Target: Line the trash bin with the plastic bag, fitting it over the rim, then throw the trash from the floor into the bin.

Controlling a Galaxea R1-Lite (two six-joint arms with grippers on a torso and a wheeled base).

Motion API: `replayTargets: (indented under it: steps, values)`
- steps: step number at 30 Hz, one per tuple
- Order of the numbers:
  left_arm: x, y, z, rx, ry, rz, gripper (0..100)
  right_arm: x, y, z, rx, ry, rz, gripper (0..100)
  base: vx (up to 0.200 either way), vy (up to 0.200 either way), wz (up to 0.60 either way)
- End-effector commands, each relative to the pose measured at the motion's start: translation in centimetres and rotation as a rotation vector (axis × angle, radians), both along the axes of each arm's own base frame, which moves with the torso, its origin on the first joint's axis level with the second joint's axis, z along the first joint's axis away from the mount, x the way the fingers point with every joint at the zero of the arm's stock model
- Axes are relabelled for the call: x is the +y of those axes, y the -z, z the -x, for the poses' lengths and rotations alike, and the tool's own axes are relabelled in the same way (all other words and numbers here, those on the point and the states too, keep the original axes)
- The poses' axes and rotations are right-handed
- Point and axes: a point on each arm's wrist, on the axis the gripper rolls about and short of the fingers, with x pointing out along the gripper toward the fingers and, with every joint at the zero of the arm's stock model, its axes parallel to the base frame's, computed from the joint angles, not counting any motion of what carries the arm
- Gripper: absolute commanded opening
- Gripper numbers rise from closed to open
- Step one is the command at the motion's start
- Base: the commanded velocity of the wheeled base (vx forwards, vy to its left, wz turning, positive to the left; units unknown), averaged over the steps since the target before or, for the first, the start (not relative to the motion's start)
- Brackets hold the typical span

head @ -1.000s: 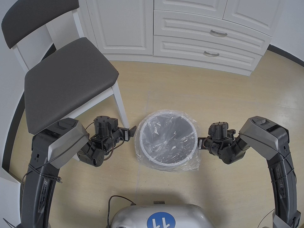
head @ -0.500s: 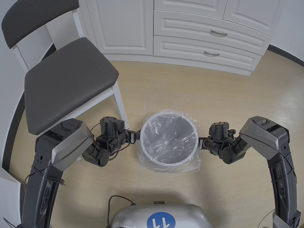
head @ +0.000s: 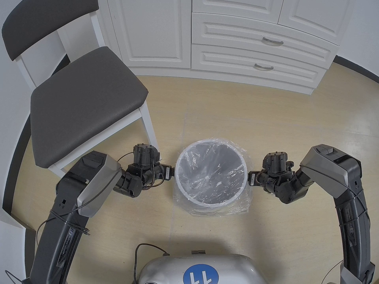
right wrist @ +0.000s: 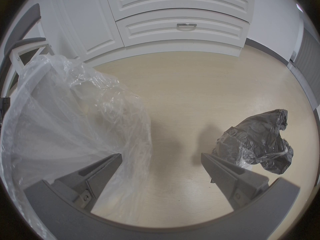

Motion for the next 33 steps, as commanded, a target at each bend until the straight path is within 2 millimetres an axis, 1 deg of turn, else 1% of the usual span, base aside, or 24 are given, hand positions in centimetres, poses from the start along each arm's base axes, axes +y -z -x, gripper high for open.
replayTargets:
  steps: [1,4,5,9,13,16,18,21,25,26,28,30,33]
  values:
    - [0.9,1.5,0.0,0.033,-0.018,-0.017,100,-0.2,0.3,0.1,0.01,-0.004,0.016,100,0.0,0.0,0.0]
    - [1.2,1.7,0.1,0.045,-0.022,-0.021,100,-0.3,0.4,0.2,0.015,-0.007,0.024,100,0.0,0.0,0.0]
    - [1.6,1.9,0.2,0.067,-0.03,-0.028,100,-0.3,0.5,0.3,0.02,-0.011,0.032,100,0.0,0.0,0.0]
    - [2.0,1.9,0.1,0.072,-0.038,-0.028,100,-0.3,0.6,0.4,0.026,-0.014,0.039,100,0.0,0.0,0.0]
    - [2.0,1.6,0.2,0.069,-0.04,-0.026,100,-0.4,0.7,0.5,0.033,-0.013,0.042,100,0.0,0.0,0.0]
    - [2.7,0.2,0.5,0.061,-0.052,-0.022,100,-1.1,0.6,0.6,0.034,-0.014,0.072,100,0.0,0.0,0.0]
    - [3.0,-0.9,1.0,0.057,-0.054,-0.018,100,-1.9,-0.4,0.6,0.02,-0.006,0.084,100,0.0,0.0,0.0]
    - [3.3,-2.8,2.2,0.064,-0.053,-0.02,100,-2.7,-2.4,1.1,0.001,0.006,0.083,100,0.0,0.0,0.0]
    - [3.6,-3.7,3.5,0.053,-0.049,-0.025,100,-3.6,-4.2,2.0,-0.013,-0.008,0.113,100,0.0,0.0,0.0]
    - [3.8,-4.6,4.7,0.023,-0.046,-0.015,100,-4.0,-5.5,2.8,-0.023,-0.029,0.131,100,0.0,0.0,0.0]
    - [4.0,-5.2,5.3,0.011,-0.046,-0.011,100,-4.1,-6.0,3.2,-0.027,-0.037,0.132,100,0.0,0.0,0.0]
    - [4.4,-6.5,6.4,-0.01,-0.042,-0.014,100,-4.2,-6.6,3.9,-0.026,-0.052,0.134,100,0.0,0.0,0.0]
    - [4.8,-8.4,8.1,-0.034,-0.023,-0.044,100,-4.2,-6.7,4.2,-0.025,-0.069,0.152,100,0.0,0.0,0.0]
